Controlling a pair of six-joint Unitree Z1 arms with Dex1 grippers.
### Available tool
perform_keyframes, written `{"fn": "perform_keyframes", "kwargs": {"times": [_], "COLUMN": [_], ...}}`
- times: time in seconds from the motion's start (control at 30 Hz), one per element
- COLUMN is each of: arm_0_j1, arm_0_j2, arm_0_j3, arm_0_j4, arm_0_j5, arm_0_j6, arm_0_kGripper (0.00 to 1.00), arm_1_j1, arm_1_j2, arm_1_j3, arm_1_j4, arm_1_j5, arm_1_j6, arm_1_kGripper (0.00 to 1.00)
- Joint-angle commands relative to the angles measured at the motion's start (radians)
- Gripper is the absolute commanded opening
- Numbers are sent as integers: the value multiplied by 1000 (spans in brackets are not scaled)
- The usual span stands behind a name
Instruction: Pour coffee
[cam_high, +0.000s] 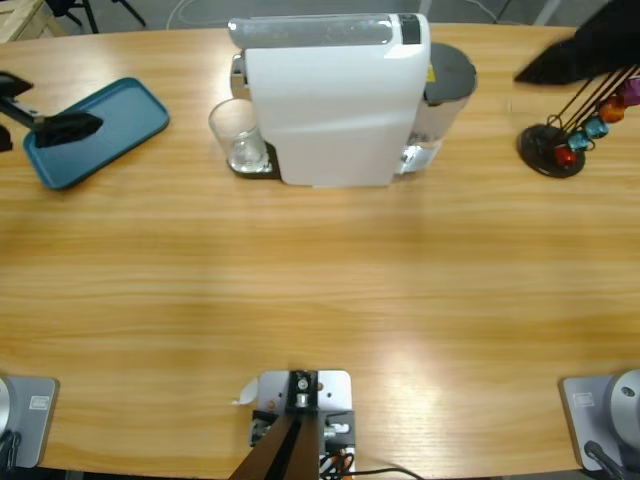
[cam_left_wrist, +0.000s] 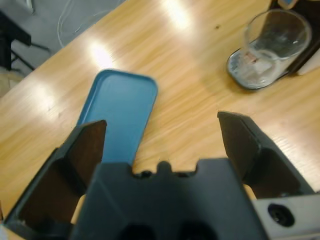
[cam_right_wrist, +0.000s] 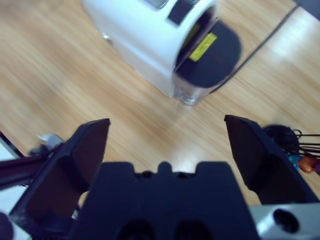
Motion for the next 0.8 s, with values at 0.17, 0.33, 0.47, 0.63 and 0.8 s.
{"fn": "perform_keyframes", "kwargs": {"times": [0.17, 0.33, 0.47, 0.63, 0.8], "arm_0_j1": [-25, -33, -33, -52, -52], "arm_0_j2": [33, -4, -52, -79, -79], "arm_0_j3": [-54, -36, -13, 12, 16], "arm_0_j4": [223, 232, 225, 225, 221], "arm_0_j5": [-71, -52, -42, -17, -2], "arm_0_j6": [-66, -86, -113, -135, -146], "arm_0_kGripper": [932, 945, 941, 941, 936], "arm_1_j1": [-93, -76, -50, -14, 19], "arm_1_j2": [369, 495, 570, 652, 699], "arm_1_j3": [-458, -633, -728, -814, -894], "arm_1_j4": [203, 287, 351, 410, 456], "arm_1_j5": [4, 15, 12, -15, -22], "arm_1_j6": [-40, -87, -118, -124, -121], "arm_1_kGripper": [143, 0, 0, 0, 0]}}
